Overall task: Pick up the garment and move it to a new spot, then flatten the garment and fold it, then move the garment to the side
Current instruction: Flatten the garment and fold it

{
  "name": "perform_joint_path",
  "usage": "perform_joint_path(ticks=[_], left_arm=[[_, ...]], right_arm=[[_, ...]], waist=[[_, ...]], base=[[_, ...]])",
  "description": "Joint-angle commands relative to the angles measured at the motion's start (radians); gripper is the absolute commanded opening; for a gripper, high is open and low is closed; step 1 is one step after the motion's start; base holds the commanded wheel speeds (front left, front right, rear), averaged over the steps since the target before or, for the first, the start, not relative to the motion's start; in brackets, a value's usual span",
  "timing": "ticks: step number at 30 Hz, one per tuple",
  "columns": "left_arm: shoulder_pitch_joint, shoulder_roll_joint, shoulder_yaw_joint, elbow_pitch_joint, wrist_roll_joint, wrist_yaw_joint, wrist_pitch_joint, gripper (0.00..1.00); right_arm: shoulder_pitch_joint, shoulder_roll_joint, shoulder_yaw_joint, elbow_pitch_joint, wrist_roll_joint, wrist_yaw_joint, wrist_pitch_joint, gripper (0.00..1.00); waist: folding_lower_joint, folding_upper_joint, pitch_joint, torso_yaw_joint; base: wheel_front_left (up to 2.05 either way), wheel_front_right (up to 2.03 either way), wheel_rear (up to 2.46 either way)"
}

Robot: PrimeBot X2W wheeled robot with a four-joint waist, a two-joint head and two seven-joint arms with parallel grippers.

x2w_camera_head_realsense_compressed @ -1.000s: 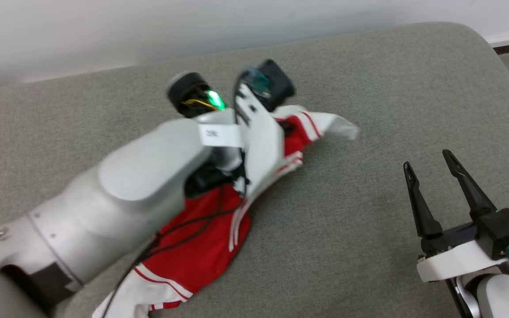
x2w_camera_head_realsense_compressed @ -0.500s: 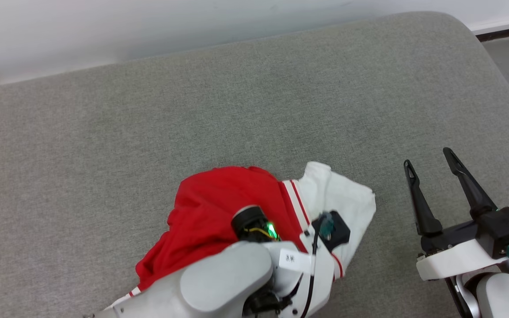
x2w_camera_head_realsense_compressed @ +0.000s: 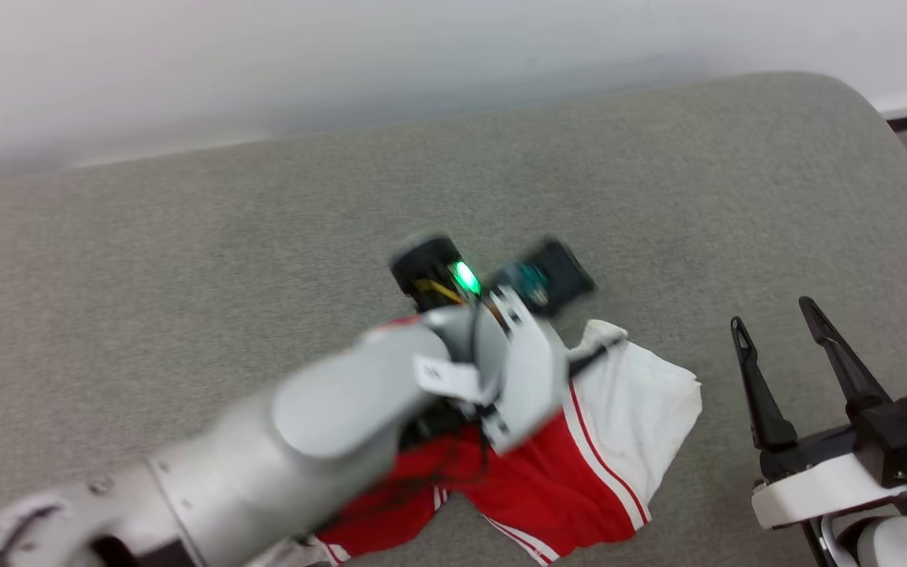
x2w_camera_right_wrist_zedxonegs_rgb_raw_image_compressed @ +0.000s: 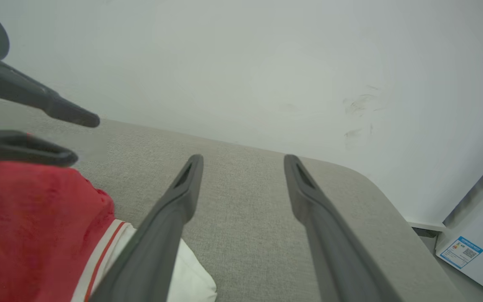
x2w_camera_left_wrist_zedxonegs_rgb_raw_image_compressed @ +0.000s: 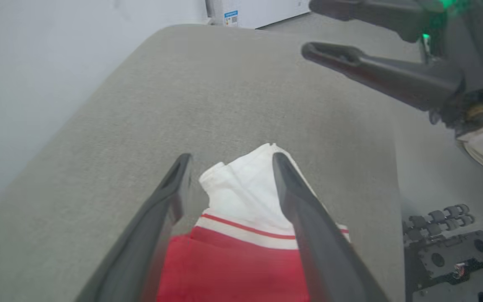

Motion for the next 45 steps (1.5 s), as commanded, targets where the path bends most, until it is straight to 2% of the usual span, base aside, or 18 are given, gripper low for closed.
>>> perform_joint_path(ticks=[1,5,9,10,14,17,21,25,33,34,35,39,45], left_arm=[[-0.027,0.034,0.013,-0.002,0.005,0.0,-0.006,1.0],[-0.088,0.128,0.054,-0.011,-0.026,0.0,0.044,1.0],[-0.118,0.23,0.05,-0.024,-0.078,0.0,0.171,1.0],[-0.118,0.23,0.05,-0.024,-0.078,0.0,0.171,1.0],[-0.112,0.317,0.016,-0.058,-0.156,0.0,0.326,1.0],[-0.074,0.353,-0.011,-0.081,-0.209,0.0,0.418,1.0],[-0.018,0.377,-0.034,-0.089,-0.245,0.0,0.508,1.0],[0.053,0.375,-0.047,-0.088,-0.248,0.0,0.579,1.0],[0.21,0.33,-0.063,-0.024,-0.183,0.0,0.646,1.0],[0.221,0.322,-0.065,-0.023,-0.18,0.0,0.642,0.42],[0.228,0.318,-0.066,-0.025,-0.185,-0.001,0.637,0.0],[0.186,0.328,-0.061,-0.034,-0.191,0.001,0.6,0.0],[0.038,0.365,-0.019,-0.044,-0.183,0.001,0.481,0.0]], right_arm=[[0.011,0.001,-0.004,-0.001,-0.002,-0.001,-0.002,1.0],[0.027,0.001,-0.006,-0.005,-0.003,-0.001,-0.002,1.0],[0.027,-0.001,-0.003,-0.008,-0.002,-0.001,-0.002,1.0],[0.027,-0.001,-0.003,-0.008,-0.002,-0.001,-0.002,1.0],[0.03,-0.003,-0.002,-0.009,-0.001,-0.001,-0.002,1.0],[0.028,-0.005,0.001,-0.01,0.0,-0.001,-0.002,1.0],[0.01,-0.009,0.012,-0.01,0.002,-0.001,-0.002,1.0],[-0.005,-0.013,0.017,-0.005,0.005,-0.001,-0.002,1.0],[-0.024,-0.002,0.022,0.002,0.006,-0.001,-0.002,1.0],[-0.025,-0.001,0.021,0.003,0.006,-0.001,-0.002,1.0],[-0.024,0.0,0.018,0.003,0.006,-0.001,-0.002,1.0],[-0.015,0.0,0.006,0.003,0.005,-0.001,-0.002,1.0],[-0.015,0.004,0.005,-0.001,0.0,-0.001,-0.002,1.0]], waist=[[0.0,0.0,-0.019,0.024],[0.0,0.0,-0.032,0.048],[0.0,0.0,-0.036,0.062],[0.0,0.0,-0.036,0.062],[0.0,0.0,-0.035,0.07],[0.0,0.0,-0.031,0.072],[0.0,0.0,-0.019,0.063],[0.0,0.0,-0.002,0.046],[0.0,0.0,0.022,0.018],[0.0,0.0,0.022,0.016],[0.0,0.0,0.023,0.016],[0.0,0.0,0.019,0.022],[0.0,0.0,0.016,0.032]], base=[[0.0,0.0,0.0],[0.0,0.0,0.0],[0.0,0.0,0.0],[0.0,0.0,0.0],[0.0,0.0,0.0],[0.0,0.0,0.0],[0.0,0.0,0.0],[0.0,0.0,0.0],[0.0,0.0,0.0],[0.0,0.0,0.0],[0.0,0.0,0.0],[0.0,0.0,0.0],[0.0,0.0,0.0]])
